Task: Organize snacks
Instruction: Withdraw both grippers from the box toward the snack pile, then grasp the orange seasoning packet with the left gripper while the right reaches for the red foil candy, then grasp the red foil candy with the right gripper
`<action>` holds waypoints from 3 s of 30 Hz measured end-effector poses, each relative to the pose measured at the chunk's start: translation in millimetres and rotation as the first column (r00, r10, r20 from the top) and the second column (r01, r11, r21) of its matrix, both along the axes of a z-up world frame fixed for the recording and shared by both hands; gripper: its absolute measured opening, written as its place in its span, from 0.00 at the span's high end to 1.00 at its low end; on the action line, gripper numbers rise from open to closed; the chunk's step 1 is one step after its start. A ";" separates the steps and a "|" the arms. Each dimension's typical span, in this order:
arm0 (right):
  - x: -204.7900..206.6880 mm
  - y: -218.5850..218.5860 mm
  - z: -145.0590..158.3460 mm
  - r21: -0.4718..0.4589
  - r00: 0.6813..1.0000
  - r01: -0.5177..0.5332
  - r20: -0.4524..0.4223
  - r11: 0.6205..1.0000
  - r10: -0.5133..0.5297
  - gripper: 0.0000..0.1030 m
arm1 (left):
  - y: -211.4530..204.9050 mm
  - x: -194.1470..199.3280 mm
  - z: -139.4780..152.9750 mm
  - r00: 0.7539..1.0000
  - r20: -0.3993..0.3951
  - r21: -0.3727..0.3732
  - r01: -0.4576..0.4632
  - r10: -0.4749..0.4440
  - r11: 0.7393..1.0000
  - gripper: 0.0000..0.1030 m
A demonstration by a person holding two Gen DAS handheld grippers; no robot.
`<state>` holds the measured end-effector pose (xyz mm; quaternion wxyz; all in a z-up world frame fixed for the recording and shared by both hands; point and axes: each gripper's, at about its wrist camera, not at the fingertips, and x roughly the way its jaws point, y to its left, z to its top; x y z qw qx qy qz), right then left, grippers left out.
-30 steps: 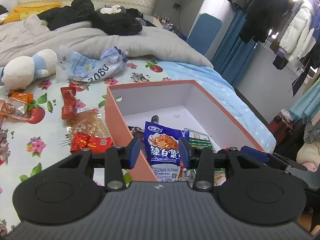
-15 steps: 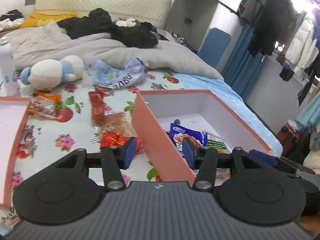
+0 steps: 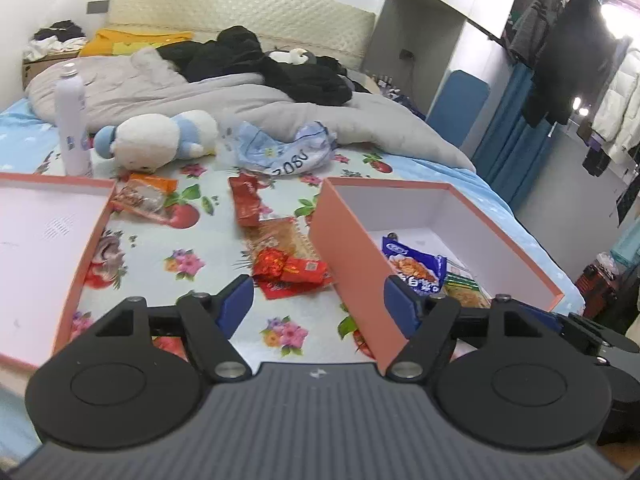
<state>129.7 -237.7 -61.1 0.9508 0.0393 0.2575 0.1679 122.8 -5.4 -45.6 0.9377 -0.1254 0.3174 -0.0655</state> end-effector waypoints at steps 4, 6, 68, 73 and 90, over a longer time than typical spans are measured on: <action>-12.1 2.6 -3.5 0.013 1.000 -0.005 -0.016 1.000 0.005 0.28 | 6.7 -13.3 -4.2 1.000 -0.003 0.009 -0.027 0.027 1.000 0.26; -17.7 5.5 -4.7 0.015 1.000 -0.016 -0.022 1.000 0.017 0.28 | 10.8 -19.3 -7.1 0.999 -0.007 0.003 -0.040 0.040 0.999 0.26; 191.7 167.7 -149.8 -0.242 0.986 -0.082 -0.162 0.967 0.043 0.38 | 168.8 359.6 -166.4 0.949 -0.282 0.529 0.031 0.141 0.848 0.27; 188.3 163.4 -148.1 -0.220 0.985 -0.083 -0.165 0.972 0.047 0.52 | 175.4 353.1 -165.3 0.935 -0.310 0.469 -0.006 0.171 0.883 0.34; 129.2 138.4 -111.6 -0.129 0.984 -0.112 -0.151 0.985 0.092 0.64 | 145.7 219.0 -127.6 0.946 -0.294 0.282 -0.050 0.136 0.958 0.40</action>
